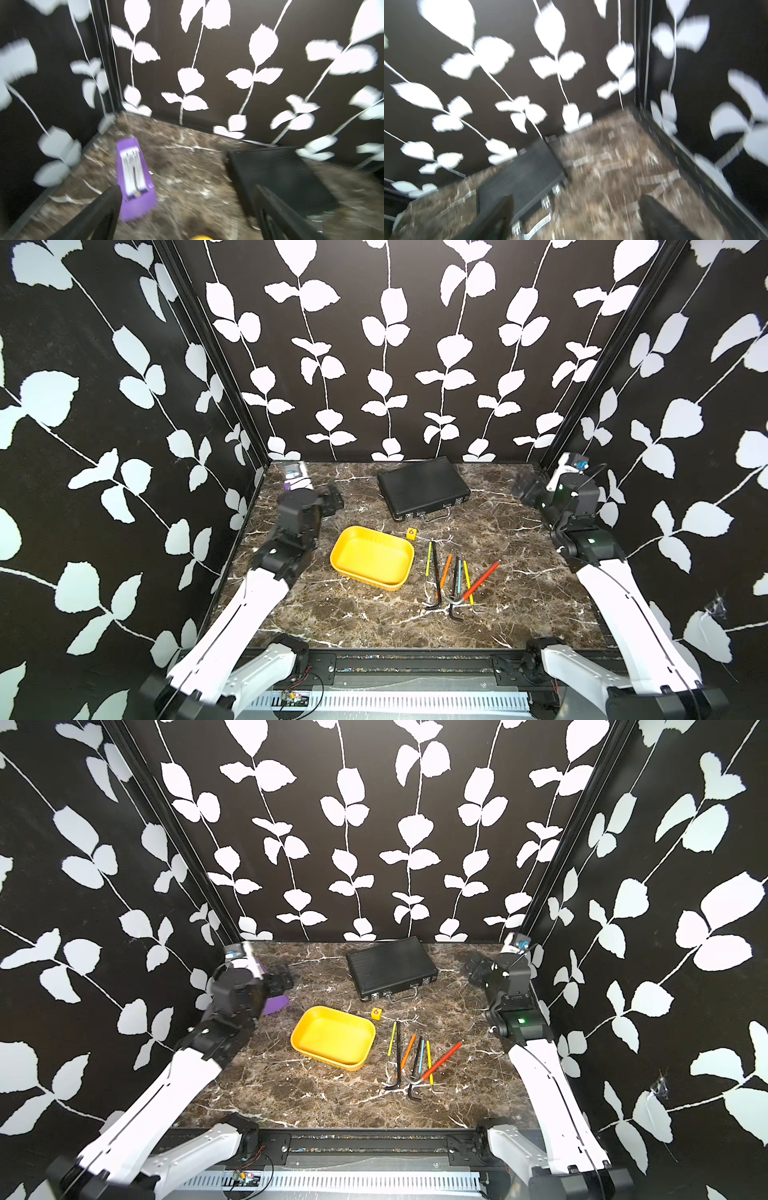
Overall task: Put the hex key on the desktop into the storage box
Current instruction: Pick up the Allen key from the center of the board.
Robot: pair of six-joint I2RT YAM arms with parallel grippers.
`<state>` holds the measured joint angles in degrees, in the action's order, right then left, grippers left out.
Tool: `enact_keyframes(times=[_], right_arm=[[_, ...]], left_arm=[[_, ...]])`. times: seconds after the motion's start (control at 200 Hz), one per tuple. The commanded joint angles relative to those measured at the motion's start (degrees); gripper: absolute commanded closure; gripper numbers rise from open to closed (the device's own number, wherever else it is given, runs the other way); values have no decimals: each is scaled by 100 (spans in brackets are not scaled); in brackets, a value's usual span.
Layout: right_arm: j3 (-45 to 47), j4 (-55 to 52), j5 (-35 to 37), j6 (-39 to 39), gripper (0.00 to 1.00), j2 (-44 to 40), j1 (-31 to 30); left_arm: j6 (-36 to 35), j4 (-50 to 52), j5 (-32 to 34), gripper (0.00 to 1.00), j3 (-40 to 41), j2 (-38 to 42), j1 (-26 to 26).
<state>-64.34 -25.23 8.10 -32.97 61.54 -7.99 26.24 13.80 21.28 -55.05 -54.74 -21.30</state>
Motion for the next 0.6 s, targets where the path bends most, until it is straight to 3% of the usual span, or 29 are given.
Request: enact_keyframes(times=[0.0, 0.06, 0.13, 0.29, 0.595], right_arm=[[-191, -3029, -469, -1272, 33, 687, -183], [-336, -4082, -579, -1515, 53, 1021, -260], [-277, -4750, -530, -1756, 64, 1132, -503], [338, -4641, -960, -2477, 65, 1029, -995], [1218, -3414, -1438, -3506, 62, 1523, -1766]], left_arm=[[1597, 2169, -1274, 1, 115, -275, 99], [1654, 2772, -1255, 2, 34, -374, -98], [1611, 3278, -1308, 5, 78, -457, -338], [1512, 4167, -1339, 8, 170, -495, -726], [1117, 4472, -1431, 11, 133, -361, -902]])
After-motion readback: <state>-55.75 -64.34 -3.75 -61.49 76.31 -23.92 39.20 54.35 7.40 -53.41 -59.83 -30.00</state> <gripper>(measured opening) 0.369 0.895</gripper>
